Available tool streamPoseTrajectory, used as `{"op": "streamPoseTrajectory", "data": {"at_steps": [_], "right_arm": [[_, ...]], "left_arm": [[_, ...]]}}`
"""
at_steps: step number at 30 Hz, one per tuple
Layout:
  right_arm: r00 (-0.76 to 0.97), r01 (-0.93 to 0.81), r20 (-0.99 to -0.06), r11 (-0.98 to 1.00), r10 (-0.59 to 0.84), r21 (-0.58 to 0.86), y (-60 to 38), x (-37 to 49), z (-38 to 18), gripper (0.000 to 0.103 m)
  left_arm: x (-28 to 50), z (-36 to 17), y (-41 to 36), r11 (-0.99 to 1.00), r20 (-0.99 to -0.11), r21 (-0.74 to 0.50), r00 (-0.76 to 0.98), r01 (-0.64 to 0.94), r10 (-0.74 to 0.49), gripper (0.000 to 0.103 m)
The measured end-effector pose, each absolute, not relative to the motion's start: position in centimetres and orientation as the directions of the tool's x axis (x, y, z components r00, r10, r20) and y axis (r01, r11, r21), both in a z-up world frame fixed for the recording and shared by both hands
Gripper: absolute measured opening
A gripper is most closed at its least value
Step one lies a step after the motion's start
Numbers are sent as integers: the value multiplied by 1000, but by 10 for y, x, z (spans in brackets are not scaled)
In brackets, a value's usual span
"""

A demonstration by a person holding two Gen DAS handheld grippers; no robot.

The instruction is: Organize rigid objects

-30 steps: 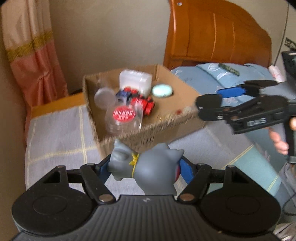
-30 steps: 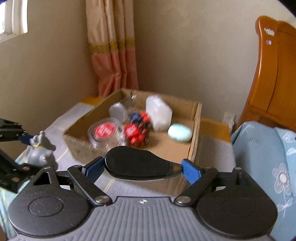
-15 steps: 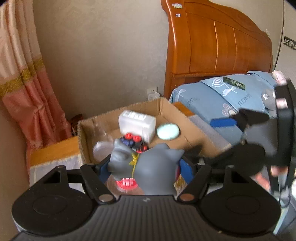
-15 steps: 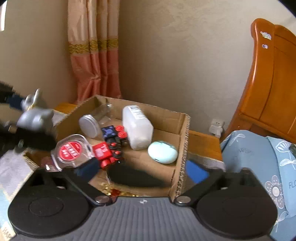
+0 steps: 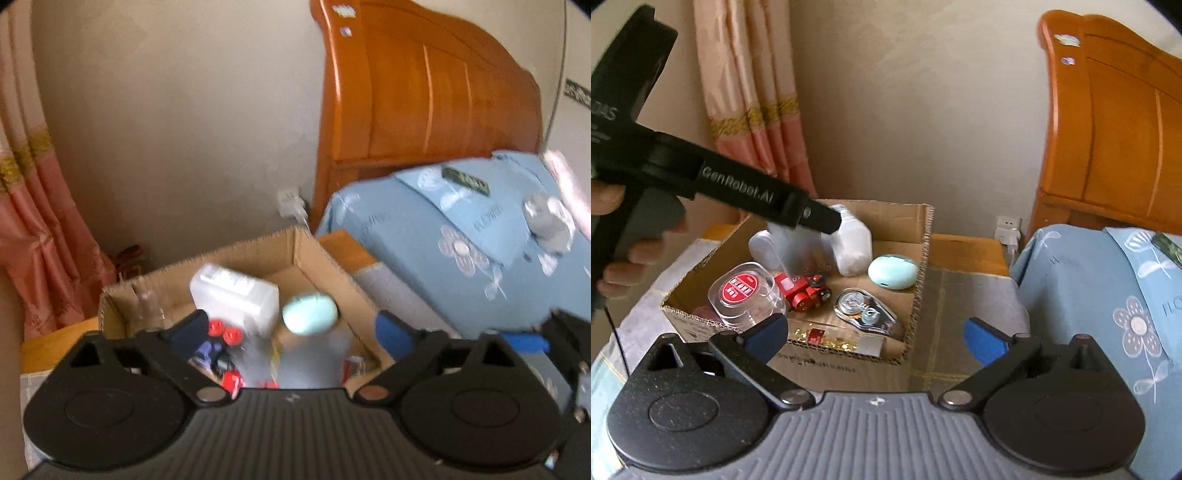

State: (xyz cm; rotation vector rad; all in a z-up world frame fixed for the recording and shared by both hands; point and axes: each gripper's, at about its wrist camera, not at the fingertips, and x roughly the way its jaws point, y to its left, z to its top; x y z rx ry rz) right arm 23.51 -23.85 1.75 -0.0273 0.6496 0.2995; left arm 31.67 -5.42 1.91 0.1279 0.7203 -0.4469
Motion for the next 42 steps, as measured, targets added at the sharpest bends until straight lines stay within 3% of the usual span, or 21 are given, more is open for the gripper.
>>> {"op": "streamPoseTrajectory", "data": {"at_steps": [8,16,22,29,42], "right_arm": [[766,-245,-591,965,253,96,-249,221,26,103],[762,-192,-618,979,194,69,-243,198,35,103],[717,-165,-682,986,146,36,-229,182,22,103],[634,-138,-768,990,83,-7,-209,161,-6,103],[681,-145,-729,989,69,-42,-196,118,30,103]], "left_arm": [[300,28,-44,920,-628,-30,709,390,-321,99],[235,24,-18,952,-584,28,778,305,-232,102],[180,-12,-9,979,-654,111,754,171,-58,102],[132,-29,-1,994,-728,31,683,104,-49,102],[84,13,5,997,-670,62,743,38,14,102]]}}
